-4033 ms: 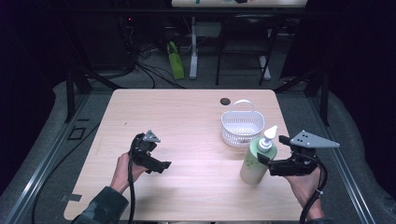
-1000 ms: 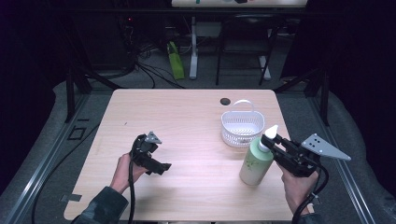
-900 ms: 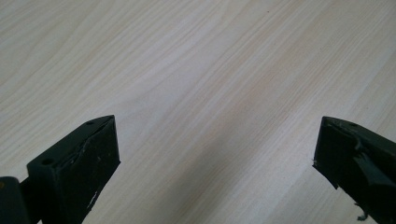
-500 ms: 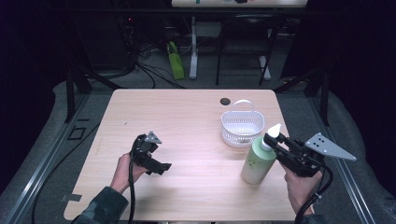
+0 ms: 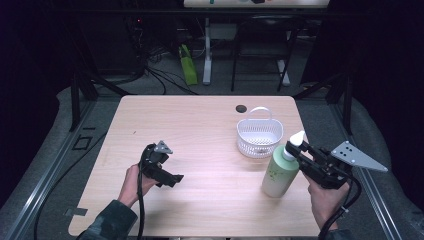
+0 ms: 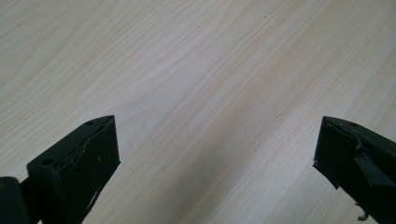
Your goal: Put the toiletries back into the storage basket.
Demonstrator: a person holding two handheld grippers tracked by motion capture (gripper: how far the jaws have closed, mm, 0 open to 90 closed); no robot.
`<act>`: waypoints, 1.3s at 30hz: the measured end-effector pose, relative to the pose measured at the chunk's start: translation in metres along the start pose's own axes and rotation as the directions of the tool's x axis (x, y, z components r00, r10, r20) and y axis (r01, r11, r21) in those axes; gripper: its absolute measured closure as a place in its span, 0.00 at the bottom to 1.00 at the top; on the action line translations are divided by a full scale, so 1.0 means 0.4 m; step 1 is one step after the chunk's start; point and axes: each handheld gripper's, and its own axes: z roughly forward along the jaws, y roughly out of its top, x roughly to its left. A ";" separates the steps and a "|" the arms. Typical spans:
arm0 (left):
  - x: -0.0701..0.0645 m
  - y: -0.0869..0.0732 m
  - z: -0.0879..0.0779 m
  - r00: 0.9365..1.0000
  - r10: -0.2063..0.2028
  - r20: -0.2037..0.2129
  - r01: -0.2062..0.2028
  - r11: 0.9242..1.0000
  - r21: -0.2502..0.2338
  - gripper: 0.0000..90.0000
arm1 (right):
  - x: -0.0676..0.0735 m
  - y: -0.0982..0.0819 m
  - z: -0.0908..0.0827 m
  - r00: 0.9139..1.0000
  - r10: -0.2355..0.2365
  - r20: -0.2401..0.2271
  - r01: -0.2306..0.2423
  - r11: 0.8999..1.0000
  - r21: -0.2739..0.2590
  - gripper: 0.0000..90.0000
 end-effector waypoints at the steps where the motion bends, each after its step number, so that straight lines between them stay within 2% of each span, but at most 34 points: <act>1: 0.000 0.000 0.000 1.000 0.000 -0.002 0.000 1.000 0.001 0.00 | -0.001 0.001 -0.001 1.000 -0.003 0.001 0.003 1.000 0.000 0.75; 8: 0.001 -0.001 0.001 1.000 -0.003 -0.002 0.003 1.000 0.003 0.00 | -0.007 0.016 -0.014 1.000 -0.001 0.010 0.001 1.000 -0.010 0.75; 15: 0.000 -0.001 0.001 1.000 0.005 -0.012 -0.005 1.000 0.010 0.00 | -0.011 0.030 -0.020 1.000 -0.020 0.019 0.020 1.000 -0.015 0.75; 23: 0.000 -0.001 0.002 1.000 0.016 -0.018 -0.016 1.000 0.013 0.00 | -0.010 0.047 -0.024 1.000 -0.027 0.014 0.027 0.999 -0.020 0.75; 39: 0.000 -0.002 0.002 1.000 0.013 -0.014 -0.013 1.000 0.016 0.00 | 0.000 0.091 -0.017 0.999 -0.046 0.003 0.046 0.998 -0.040 0.75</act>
